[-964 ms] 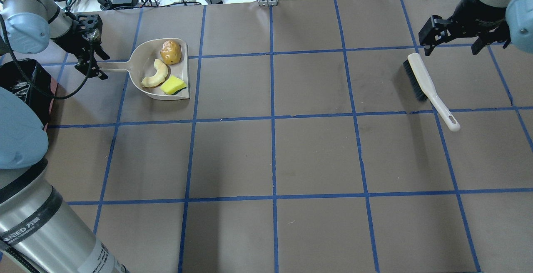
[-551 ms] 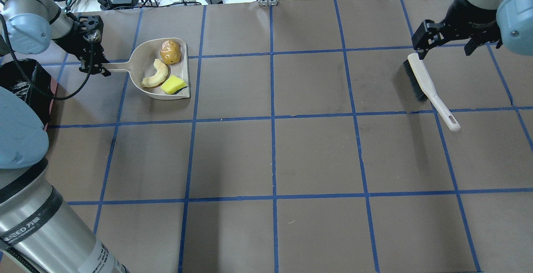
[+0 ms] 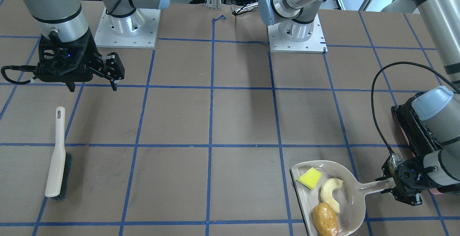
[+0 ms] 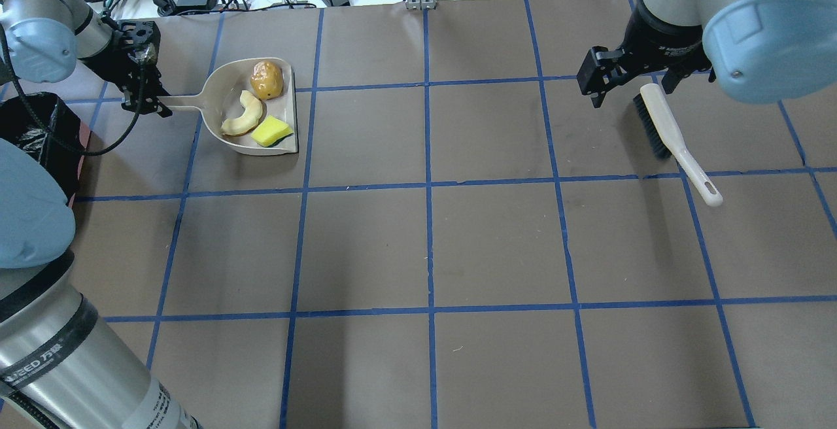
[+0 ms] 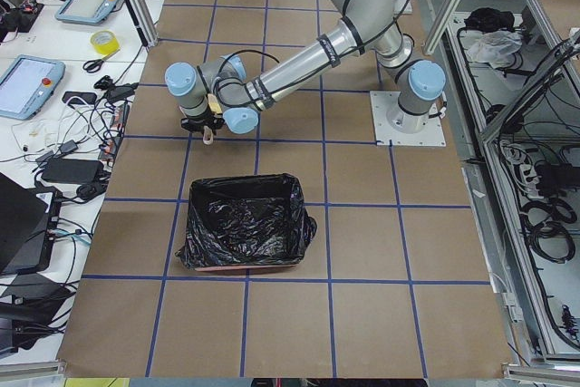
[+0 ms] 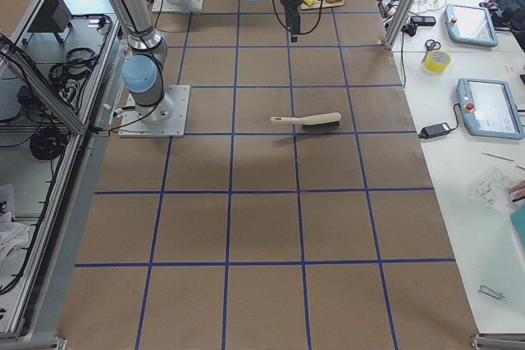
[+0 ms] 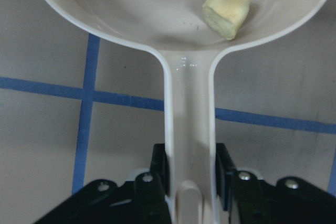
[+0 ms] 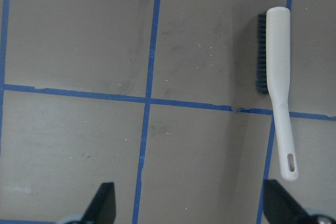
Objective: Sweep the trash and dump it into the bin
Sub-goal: 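Swing the dustpan with the left gripper over the black trash bin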
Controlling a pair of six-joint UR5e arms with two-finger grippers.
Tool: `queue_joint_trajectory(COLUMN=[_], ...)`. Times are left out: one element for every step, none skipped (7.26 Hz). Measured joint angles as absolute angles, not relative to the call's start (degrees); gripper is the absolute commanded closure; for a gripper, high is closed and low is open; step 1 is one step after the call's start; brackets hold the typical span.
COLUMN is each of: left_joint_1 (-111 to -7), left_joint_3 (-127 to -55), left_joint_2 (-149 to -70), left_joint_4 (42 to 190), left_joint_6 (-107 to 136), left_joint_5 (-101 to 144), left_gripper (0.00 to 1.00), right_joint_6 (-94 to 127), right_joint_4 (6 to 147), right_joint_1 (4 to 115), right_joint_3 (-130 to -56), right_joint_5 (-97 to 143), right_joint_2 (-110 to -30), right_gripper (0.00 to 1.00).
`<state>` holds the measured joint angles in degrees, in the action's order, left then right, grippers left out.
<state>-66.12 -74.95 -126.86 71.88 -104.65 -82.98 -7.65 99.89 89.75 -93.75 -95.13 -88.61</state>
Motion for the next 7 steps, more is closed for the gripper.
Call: queue_joint_trajectory(left_joint_1=[-65.7,-65.3,-64.5,-62.9,-60.5,-57.1,-53.4], left_joint_3=[-74.8,-74.7,-74.3,-73.3,-71.4,-68.2,-64.1], left_joint_2=[-126.1,-125.4,-124.4,-122.9,-121.5,-120.6,-120.6], left_joint_4=[72.1,72.4,73.3,76.1,80.6,86.1,91.4], left_joint_6=[-104.9,-105.0,-105.6,-107.4,-110.6,-115.1,-120.3], left_joint_5=[-82.8,-82.8,-82.8,-82.9,-83.0,-83.3,-84.0], left_gripper=[1.00,1.00,1.00,1.00,1.00,1.00,1.00], right_joint_6=[-7.9,-8.4,-8.7,-8.9,-9.0,-9.0,-8.9], right_joint_4=[98.4,97.4,95.7,93.5,92.2,91.6,91.4], right_joint_1=[90.2,90.4,90.6,90.7,90.7,90.7,90.6], right_joint_3=[-93.3,-93.0,-92.8,-92.7,-92.9,-93.1,-93.2], right_joint_5=[-94.9,-94.3,-92.2,-89.7,-88.6,-88.5,-88.6], right_joint_2=[-89.3,-90.4,-92.2,-93.9,-94.9,-95.1,-95.2], right_gripper=[0.00,0.00,0.00,0.00,0.00,0.00,0.00])
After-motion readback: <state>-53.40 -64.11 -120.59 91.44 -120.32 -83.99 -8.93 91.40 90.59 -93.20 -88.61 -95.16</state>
